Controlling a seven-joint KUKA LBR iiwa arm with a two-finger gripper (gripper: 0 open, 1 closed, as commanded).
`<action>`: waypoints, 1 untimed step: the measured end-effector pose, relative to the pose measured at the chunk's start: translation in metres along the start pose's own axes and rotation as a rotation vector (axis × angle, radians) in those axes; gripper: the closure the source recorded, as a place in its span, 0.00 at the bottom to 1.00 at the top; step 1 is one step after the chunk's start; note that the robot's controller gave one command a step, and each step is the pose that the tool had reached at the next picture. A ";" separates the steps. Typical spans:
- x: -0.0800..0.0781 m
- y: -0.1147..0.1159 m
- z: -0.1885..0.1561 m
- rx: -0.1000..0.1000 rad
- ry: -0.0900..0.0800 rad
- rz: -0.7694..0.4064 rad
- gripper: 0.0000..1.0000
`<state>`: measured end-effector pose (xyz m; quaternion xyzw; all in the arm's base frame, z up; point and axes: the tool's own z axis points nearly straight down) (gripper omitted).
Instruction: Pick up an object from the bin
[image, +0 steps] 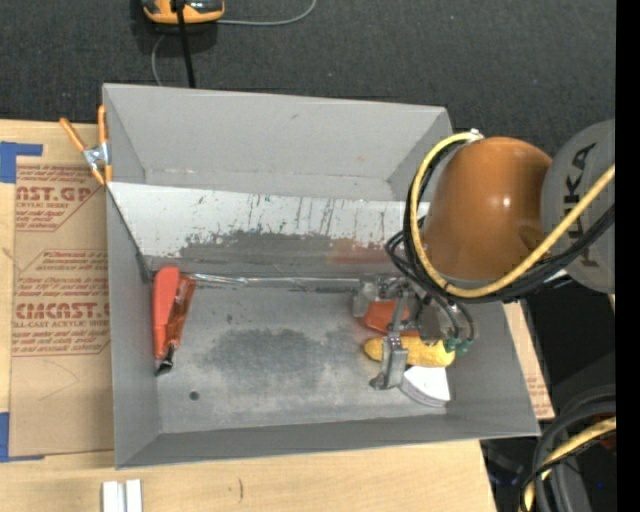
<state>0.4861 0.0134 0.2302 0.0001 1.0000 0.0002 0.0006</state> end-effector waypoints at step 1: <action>-0.024 -0.043 0.065 0.000 -0.001 0.097 0.00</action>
Offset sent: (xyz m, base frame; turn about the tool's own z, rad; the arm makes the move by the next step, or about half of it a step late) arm 0.0029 -0.1162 -0.0794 -0.0823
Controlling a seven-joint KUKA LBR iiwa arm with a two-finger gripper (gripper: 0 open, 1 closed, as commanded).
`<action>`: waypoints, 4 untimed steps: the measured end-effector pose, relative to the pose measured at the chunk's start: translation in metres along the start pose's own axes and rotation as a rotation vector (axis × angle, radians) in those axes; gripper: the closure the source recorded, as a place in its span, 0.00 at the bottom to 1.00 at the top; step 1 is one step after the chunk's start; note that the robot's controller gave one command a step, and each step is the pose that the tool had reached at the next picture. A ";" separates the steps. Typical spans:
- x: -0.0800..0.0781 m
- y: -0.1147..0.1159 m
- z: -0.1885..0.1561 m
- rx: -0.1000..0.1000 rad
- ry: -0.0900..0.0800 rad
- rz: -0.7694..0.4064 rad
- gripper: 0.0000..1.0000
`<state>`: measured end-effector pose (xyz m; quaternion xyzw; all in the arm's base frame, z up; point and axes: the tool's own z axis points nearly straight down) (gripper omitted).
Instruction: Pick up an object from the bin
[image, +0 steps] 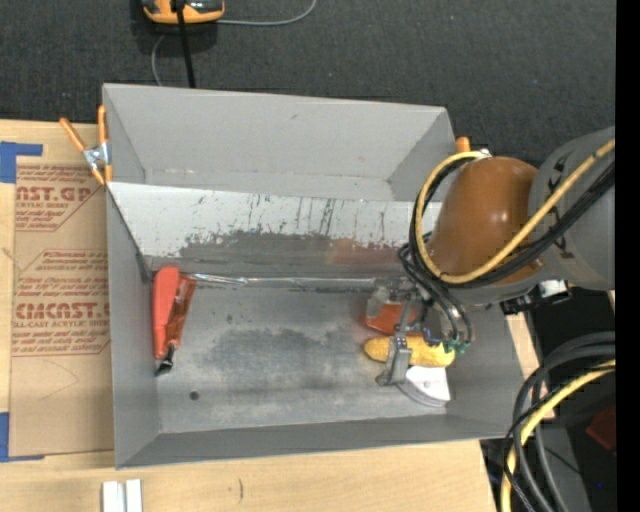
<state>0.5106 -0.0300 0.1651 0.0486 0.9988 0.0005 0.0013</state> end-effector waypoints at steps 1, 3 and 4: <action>0.009 -0.050 0.014 0.001 0.004 -0.128 0.00; -0.027 -0.064 0.067 0.000 -0.009 0.013 0.00; -0.090 -0.061 0.084 -0.003 -0.017 -0.058 1.00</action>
Offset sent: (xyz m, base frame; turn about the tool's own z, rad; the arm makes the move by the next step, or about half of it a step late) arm 0.0483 -0.0865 -0.0099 0.0176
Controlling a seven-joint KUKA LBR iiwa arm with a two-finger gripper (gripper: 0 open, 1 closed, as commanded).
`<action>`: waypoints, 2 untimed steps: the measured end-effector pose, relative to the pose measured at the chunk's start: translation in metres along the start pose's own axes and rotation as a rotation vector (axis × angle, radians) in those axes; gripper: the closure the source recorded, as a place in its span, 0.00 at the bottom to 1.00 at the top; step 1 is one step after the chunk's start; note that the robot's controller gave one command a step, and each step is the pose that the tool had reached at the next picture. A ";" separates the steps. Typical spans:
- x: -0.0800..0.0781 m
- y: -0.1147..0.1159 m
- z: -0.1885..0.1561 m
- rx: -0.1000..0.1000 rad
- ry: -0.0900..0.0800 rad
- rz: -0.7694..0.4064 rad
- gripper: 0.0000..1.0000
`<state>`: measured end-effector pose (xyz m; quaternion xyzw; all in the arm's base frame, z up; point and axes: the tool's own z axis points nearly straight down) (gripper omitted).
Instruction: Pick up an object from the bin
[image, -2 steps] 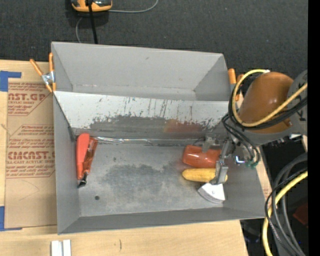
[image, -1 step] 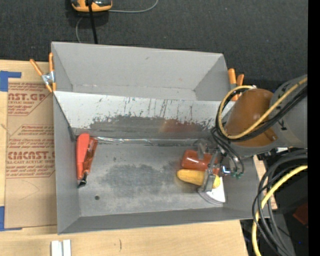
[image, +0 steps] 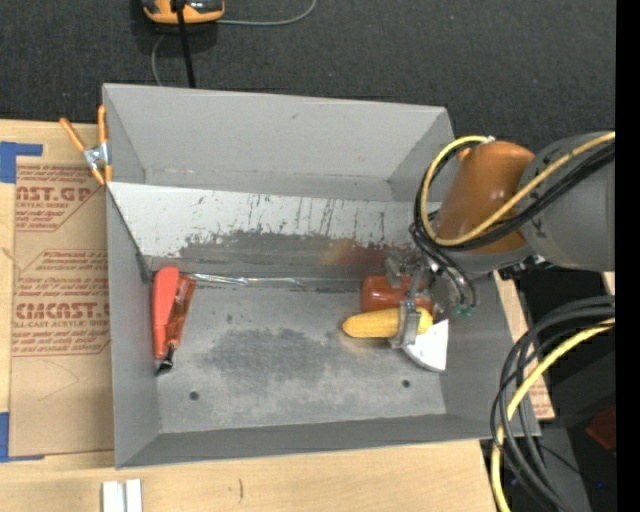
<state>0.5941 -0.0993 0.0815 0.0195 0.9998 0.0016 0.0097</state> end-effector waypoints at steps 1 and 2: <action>0.000 0.000 0.000 0.000 0.000 0.000 1.00; 0.000 0.000 -0.002 0.000 0.001 0.000 1.00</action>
Offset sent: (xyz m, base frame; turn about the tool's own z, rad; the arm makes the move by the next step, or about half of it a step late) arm 0.0000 -0.0001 0.0220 0.0000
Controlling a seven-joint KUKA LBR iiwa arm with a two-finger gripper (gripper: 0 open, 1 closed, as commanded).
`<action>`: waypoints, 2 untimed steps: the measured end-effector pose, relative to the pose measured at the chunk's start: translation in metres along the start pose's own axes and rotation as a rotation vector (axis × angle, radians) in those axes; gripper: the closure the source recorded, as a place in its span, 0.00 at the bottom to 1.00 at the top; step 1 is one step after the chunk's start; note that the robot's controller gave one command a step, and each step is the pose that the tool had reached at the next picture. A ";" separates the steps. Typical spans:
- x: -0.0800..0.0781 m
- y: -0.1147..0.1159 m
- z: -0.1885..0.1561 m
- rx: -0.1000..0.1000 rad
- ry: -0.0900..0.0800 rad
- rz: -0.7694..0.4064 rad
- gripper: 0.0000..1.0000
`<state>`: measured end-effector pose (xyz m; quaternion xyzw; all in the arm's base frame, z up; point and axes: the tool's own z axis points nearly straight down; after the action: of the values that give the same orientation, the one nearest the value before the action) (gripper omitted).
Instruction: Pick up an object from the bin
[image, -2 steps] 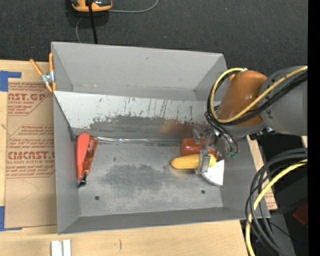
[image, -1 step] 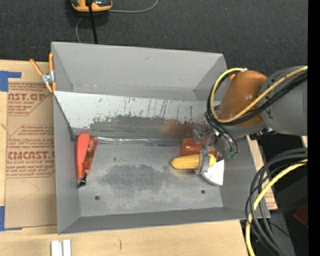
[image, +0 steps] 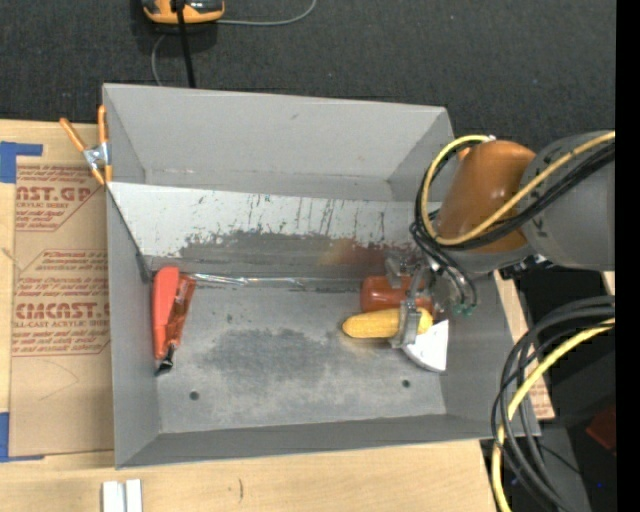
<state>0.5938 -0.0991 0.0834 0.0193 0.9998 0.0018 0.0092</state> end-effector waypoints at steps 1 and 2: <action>0.001 0.001 -0.010 -0.001 0.004 -0.001 1.00; 0.001 0.001 -0.025 0.000 0.000 -0.001 1.00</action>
Offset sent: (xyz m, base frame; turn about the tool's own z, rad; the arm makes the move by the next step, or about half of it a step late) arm 0.0000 0.0000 0.0624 0.0000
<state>0.5925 -0.0982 0.1087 0.0186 0.9998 0.0020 0.0090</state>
